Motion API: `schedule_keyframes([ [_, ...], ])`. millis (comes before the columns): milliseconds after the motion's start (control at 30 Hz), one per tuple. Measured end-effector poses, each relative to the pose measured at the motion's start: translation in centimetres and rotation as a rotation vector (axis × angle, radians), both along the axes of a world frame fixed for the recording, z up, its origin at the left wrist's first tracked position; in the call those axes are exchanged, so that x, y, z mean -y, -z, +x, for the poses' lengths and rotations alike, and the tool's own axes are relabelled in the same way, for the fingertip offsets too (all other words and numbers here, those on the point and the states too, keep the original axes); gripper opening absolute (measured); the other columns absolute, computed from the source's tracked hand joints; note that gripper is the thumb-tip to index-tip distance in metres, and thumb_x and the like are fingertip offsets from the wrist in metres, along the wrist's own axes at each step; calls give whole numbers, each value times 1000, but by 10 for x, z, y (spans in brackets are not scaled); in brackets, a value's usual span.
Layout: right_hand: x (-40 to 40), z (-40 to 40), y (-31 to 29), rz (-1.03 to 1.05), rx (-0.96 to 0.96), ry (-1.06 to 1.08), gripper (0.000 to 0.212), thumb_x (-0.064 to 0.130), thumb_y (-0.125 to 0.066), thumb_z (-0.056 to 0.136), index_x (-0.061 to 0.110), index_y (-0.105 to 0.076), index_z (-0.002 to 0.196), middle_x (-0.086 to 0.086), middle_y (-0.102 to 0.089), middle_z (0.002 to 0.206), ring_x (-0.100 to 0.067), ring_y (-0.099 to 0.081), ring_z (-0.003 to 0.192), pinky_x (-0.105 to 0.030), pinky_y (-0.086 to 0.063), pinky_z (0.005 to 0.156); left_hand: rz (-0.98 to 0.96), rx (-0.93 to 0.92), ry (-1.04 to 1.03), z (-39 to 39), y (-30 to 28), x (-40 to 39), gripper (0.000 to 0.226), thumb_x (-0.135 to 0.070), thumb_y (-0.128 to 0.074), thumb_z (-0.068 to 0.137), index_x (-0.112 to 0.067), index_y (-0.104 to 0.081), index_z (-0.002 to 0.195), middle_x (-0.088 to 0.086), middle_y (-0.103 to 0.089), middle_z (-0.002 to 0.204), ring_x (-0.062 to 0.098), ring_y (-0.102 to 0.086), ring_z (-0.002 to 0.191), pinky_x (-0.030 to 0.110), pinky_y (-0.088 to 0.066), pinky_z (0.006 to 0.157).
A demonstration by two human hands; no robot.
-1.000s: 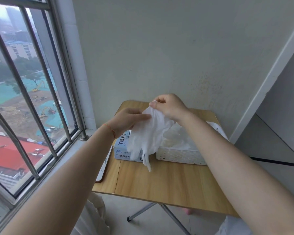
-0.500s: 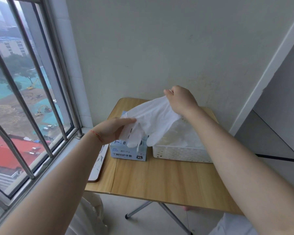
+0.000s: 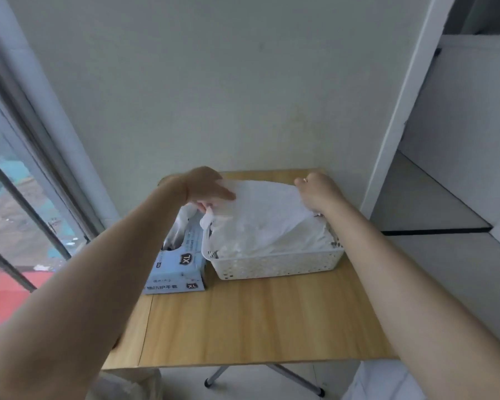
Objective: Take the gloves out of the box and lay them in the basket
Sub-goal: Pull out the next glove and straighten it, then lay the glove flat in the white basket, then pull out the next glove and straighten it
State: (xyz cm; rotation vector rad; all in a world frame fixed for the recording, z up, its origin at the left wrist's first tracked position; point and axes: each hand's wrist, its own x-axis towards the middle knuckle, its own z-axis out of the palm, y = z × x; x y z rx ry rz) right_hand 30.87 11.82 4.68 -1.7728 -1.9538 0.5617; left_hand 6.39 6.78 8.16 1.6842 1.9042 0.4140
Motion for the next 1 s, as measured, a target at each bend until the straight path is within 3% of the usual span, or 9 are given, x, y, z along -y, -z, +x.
schedule_keyframes([
  [100,-8,12,29,29,112,41,39,31,-35,104,0,-54,119,-19,-60,119,-35,-59,105,-33,-41,72,255,-353,-62,33,12,-11,36,-27,-68,87,-21,-60,121,6,-60,118,24,-62,100,33,-47,85],
  [200,-14,12,40,98,220,55,33,23,-37,104,2,-48,127,-14,-62,116,-33,-61,100,-33,-41,67,507,-369,130,59,30,-8,28,-33,-59,92,-23,-63,118,3,-59,123,28,-57,113,39,-44,97],
  [300,-14,5,43,168,368,46,34,10,-42,99,4,-42,133,-12,-66,104,-32,-63,86,-30,-39,57,376,-415,320,73,52,1,45,-55,-52,93,-28,-57,129,-3,-54,137,23,-51,125,40,-34,109],
  [433,-8,5,41,188,590,24,44,-5,-48,87,6,-40,129,-8,-67,92,-27,-59,71,-25,-30,48,187,-574,335,67,70,9,82,-79,-46,81,-37,-30,149,-9,-28,158,19,-21,147,49,-14,120],
  [567,-5,5,49,209,707,-21,46,-7,-54,80,7,-44,122,-3,-69,93,-23,-65,80,-22,-23,48,95,-536,316,62,87,16,92,-81,-52,76,-42,-18,152,-5,-19,159,23,-14,148,49,-12,119],
  [667,-1,5,49,246,708,-54,39,-4,-51,84,8,-45,120,-5,-66,101,-22,-65,87,-25,-30,54,70,-550,347,60,101,13,88,-76,-50,82,-41,-12,153,0,-16,160,25,-13,148,51,-13,119],
  [800,-1,4,45,337,654,6,27,17,-51,95,7,-42,119,-12,-53,111,-22,-57,80,-31,-34,59,10,-527,363,60,100,10,89,-76,-49,82,-41,-10,154,1,-11,162,26,-9,149,55,-11,119],
  [900,1,-11,32,424,511,30,38,39,-44,99,6,-42,118,-15,-48,113,-29,-59,85,-33,-34,57,122,-251,259,57,83,14,80,-76,-52,81,-40,-29,149,-2,-24,159,25,-20,147,52,-19,119],
  [1000,9,-49,17,450,387,-71,32,34,-43,99,6,-46,116,-16,-47,116,-34,-60,93,-35,-36,61,423,13,71,33,65,23,49,-58,-56,91,-32,-55,132,-2,-47,142,19,-42,132,37,-34,110],
])
